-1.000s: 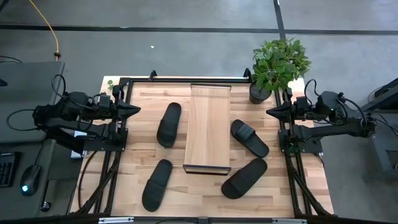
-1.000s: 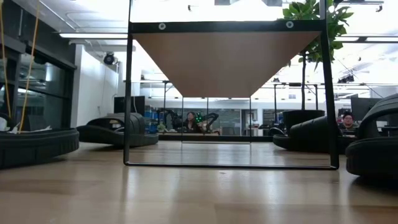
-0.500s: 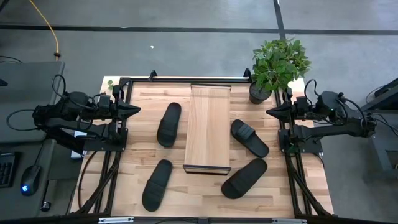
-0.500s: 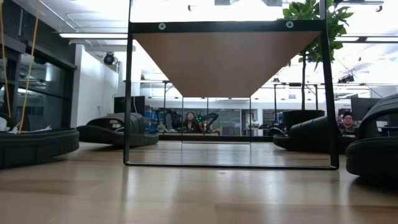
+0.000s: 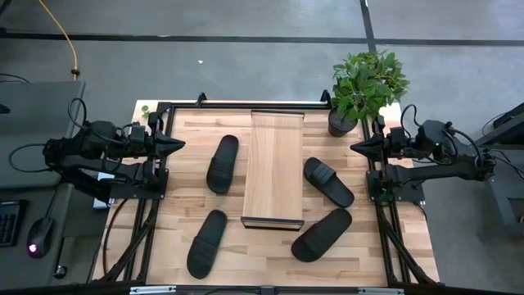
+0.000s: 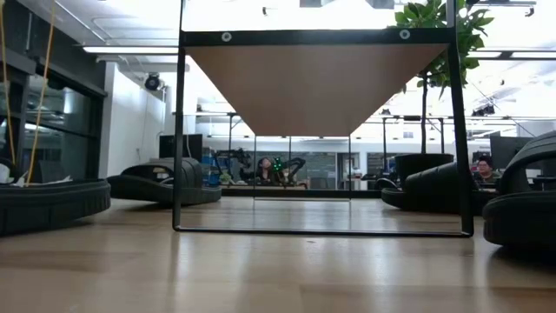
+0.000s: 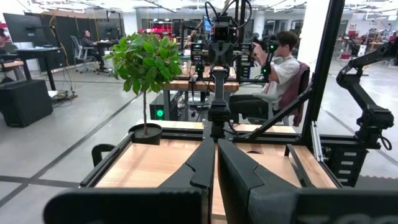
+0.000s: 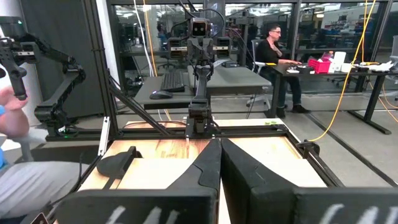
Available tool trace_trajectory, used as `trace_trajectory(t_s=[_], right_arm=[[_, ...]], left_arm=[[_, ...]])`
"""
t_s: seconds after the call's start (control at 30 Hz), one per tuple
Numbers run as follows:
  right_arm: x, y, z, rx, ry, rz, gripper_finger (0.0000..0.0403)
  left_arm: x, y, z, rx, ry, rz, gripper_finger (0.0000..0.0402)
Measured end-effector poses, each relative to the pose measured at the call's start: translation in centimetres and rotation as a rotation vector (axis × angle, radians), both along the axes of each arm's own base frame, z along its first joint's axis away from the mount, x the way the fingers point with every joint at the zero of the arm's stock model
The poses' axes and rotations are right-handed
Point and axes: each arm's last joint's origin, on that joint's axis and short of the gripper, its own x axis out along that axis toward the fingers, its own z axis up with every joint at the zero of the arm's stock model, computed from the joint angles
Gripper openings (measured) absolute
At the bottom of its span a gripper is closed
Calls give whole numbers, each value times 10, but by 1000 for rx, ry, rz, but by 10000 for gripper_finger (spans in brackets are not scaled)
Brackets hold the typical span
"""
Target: Pick and place slides into the shelf
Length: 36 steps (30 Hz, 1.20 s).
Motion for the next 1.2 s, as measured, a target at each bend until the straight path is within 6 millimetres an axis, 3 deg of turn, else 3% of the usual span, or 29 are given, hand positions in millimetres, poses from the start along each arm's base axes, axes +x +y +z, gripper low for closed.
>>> trace_trajectory(t_s=[0.67, 0.9, 1.2], right_arm=[[0, 0, 0, 0, 0, 0, 0], [0, 0, 0, -180, 1, -4, 0], [0, 0, 0, -184, -1, -4, 0]], left_arm=[[0, 0, 0, 0, 0, 0, 10], [0, 0, 0, 0, -4, 0, 10], [0, 0, 1, -3, -10, 0, 10]])
